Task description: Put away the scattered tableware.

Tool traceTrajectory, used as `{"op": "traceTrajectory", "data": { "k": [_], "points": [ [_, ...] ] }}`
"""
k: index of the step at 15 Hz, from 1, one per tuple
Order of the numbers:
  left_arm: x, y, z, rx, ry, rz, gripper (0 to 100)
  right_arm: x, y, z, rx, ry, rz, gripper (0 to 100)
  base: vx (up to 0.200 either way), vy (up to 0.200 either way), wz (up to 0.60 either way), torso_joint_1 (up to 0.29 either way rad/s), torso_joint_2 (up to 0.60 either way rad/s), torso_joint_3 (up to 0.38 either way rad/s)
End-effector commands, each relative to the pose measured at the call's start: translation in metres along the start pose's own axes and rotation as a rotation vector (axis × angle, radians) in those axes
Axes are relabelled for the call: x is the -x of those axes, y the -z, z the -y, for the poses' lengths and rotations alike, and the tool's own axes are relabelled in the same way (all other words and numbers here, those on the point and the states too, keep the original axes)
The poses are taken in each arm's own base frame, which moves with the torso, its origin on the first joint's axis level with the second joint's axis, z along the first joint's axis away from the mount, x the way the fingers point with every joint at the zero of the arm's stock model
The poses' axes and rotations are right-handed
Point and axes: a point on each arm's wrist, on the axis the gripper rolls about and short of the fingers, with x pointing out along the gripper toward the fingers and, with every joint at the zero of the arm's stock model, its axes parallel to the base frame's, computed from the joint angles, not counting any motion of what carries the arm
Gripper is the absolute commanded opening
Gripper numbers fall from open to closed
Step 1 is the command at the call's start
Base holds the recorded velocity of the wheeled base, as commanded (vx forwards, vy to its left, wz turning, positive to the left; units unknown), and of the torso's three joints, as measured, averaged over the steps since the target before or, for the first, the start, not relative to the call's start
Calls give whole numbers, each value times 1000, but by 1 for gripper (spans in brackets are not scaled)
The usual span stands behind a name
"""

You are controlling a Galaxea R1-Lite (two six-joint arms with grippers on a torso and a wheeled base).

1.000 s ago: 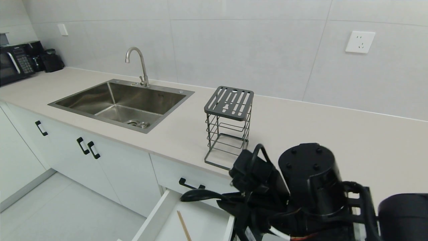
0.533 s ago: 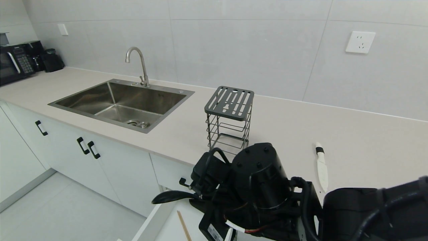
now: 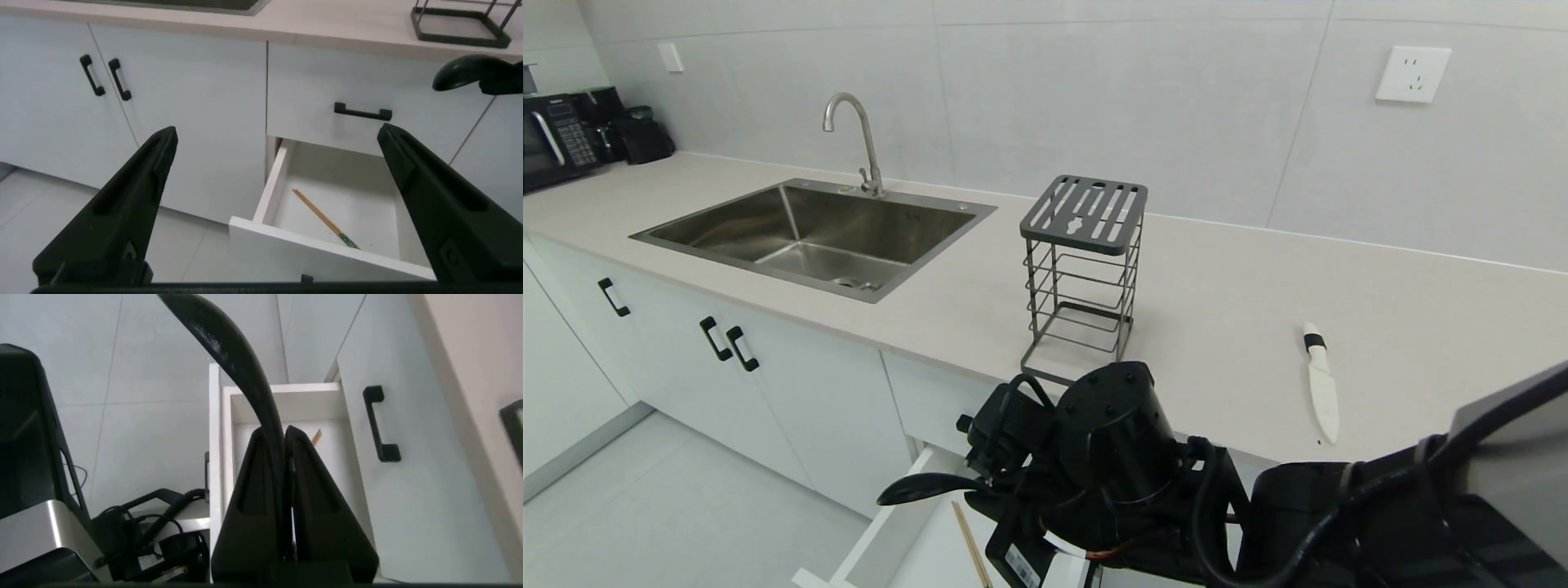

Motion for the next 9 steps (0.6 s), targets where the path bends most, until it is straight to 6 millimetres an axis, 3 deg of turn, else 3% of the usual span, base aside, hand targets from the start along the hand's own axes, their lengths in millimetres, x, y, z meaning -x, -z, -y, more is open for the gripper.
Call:
{"op": "traceTrajectory", "data": {
  "k": [1, 9],
  "points": [
    [0, 0, 0, 0, 0, -1, 100, -3, 3, -1, 1, -2, -11, 0, 0, 0, 0, -256, 500, 246],
    [0, 0, 0, 0, 0, -1, 100, -13, 5, 3, -1, 2, -17, 0, 0, 0, 0, -258, 496, 235]
  ]
}}
